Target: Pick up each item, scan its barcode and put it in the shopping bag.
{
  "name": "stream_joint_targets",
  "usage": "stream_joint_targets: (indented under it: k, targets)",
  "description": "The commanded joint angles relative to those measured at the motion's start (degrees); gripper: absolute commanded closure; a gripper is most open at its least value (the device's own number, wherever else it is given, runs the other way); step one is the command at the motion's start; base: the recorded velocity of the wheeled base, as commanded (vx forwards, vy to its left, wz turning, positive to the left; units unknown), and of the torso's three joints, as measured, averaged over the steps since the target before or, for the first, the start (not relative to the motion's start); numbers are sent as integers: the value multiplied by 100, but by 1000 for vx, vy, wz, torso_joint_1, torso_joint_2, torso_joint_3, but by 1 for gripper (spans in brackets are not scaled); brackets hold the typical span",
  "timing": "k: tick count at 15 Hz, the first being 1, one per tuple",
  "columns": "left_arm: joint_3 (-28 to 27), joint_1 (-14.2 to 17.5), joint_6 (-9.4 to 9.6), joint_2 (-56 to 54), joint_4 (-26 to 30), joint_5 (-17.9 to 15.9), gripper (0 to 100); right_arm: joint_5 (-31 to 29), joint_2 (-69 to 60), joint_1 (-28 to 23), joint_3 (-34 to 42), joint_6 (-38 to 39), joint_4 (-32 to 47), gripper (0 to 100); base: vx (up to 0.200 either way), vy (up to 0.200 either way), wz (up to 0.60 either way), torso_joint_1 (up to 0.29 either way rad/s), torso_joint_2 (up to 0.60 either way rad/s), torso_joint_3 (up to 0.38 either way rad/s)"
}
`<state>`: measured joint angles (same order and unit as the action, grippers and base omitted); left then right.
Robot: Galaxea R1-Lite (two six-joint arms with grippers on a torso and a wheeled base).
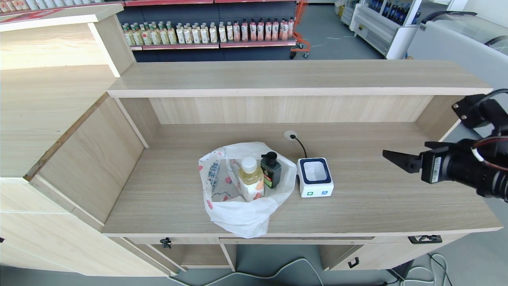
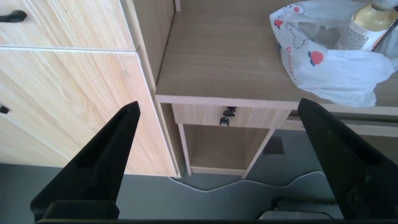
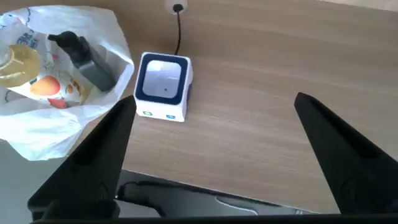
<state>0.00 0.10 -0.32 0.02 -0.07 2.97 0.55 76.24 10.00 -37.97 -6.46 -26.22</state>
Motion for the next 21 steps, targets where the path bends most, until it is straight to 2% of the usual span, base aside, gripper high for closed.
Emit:
stream_joint_targets:
  k: [1, 2, 3, 4, 8, 12, 15, 21]
  targets:
    - [0, -1, -3, -2, -1, 1, 0, -380, -1885, -639, 1389, 66, 284, 0, 0, 0, 0, 0, 0, 0]
    - [0, -1, -3, -2, -1, 1, 0, -406, -2728, -806, 2066, 66, 302, 0, 0, 0, 0, 0, 0, 0]
    - [0, -1, -3, -2, -1, 1, 0, -406, -2992, -824, 2268, 66, 302, 0, 0, 0, 0, 0, 0, 0]
    - [0, -1, -3, -2, -1, 1, 0, -415, -3801, -833, 2795, 57, 443, 0, 0, 0, 0, 0, 0, 0]
    - [0, -1, -3, -2, -1, 1, 0, -389, -5893, -841, 3666, 57, 1418, 0, 0, 0, 0, 0, 0, 0]
    - [0, -1, -3, -2, -1, 1, 0, -292, -7044, -929, 3797, 57, 2253, 0, 0, 0, 0, 0, 0, 0]
    - [0, -1, -3, -2, -1, 1, 0, 15, -7272, -894, 3797, 66, 2385, 0, 0, 0, 0, 0, 0, 0]
    - [0, -1, -3, -2, -1, 1, 0, 209, -7571, -938, 3789, 242, 2728, 0, 0, 0, 0, 0, 0, 0]
